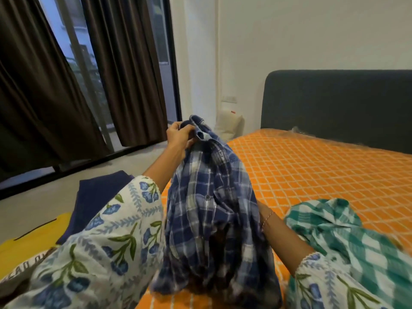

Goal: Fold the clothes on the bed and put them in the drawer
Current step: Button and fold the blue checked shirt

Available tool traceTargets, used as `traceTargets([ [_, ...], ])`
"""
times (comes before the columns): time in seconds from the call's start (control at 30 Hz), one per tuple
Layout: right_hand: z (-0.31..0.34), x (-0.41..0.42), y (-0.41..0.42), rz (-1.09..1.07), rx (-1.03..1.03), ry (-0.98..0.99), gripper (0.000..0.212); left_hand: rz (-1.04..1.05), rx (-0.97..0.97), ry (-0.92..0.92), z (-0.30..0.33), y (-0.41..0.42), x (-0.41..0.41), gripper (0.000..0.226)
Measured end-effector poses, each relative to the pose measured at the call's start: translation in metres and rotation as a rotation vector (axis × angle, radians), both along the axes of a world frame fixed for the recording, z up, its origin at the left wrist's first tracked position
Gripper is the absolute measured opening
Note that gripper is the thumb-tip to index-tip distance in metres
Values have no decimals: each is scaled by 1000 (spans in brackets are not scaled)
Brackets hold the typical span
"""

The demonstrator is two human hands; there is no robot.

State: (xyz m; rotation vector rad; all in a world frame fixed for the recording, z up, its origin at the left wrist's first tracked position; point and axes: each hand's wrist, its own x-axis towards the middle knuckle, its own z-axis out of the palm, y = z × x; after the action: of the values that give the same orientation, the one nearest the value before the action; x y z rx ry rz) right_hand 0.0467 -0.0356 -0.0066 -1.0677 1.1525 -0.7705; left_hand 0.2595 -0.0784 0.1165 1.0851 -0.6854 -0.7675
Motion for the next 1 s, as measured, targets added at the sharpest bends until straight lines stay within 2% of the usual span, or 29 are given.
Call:
traceTargets([
  [0.13, -24, 26, -23, 194, 20, -22, 58, 13, 183, -38, -53, -19, 7, 25],
  [0.23, -53, 44, -43, 229, -36, 27, 87, -5, 314, -65, -88, -39, 9, 24],
  [0.3, -70, 51, -56, 100, -269, 212, 83, -36, 304, -39, -95, -46, 5, 22],
  [0.33, -79, 54, -62, 25, -451, 396, 81, -78, 285, -4, -101, -52, 3, 27],
  [0.37, -88, 55, -65, -19, -636, 572, 79, -136, 287, -7, -105, -56, 2, 42],
  [0.4, -96, 58, -67, 4, -769, 686, 76, -201, 320, -65, -115, -61, 2, 61],
  [0.43, -106, 59, -71, 101, -823, 763, 73, -252, 364, -217, -127, -64, 3, 70],
  [0.53, -153, 57, -63, 408, -780, 949, 88, -335, 548, -998, -194, -50, 8, 60],
  [0.6, -182, 54, -58, 466, -687, 1037, 88, -490, 697, -1392, -249, -30, 5, 56],
  [0.63, -196, 52, -57, 481, -627, 1079, 87, -590, 757, -1517, -275, -19, 3, 57],
  [0.73, -216, 49, -52, 545, -483, 1173, 84, -751, 894, -1635, -326, 7, -1, 58],
  [0.83, -223, 49, -48, 641, -430, 1231, 69, -722, 941, -1650, -339, 21, 1, 58],
  [1.0, -228, 47, -11, 695, -503, 1259, 67, -635, 956, -1598, -349, 70, -2, 57],
])
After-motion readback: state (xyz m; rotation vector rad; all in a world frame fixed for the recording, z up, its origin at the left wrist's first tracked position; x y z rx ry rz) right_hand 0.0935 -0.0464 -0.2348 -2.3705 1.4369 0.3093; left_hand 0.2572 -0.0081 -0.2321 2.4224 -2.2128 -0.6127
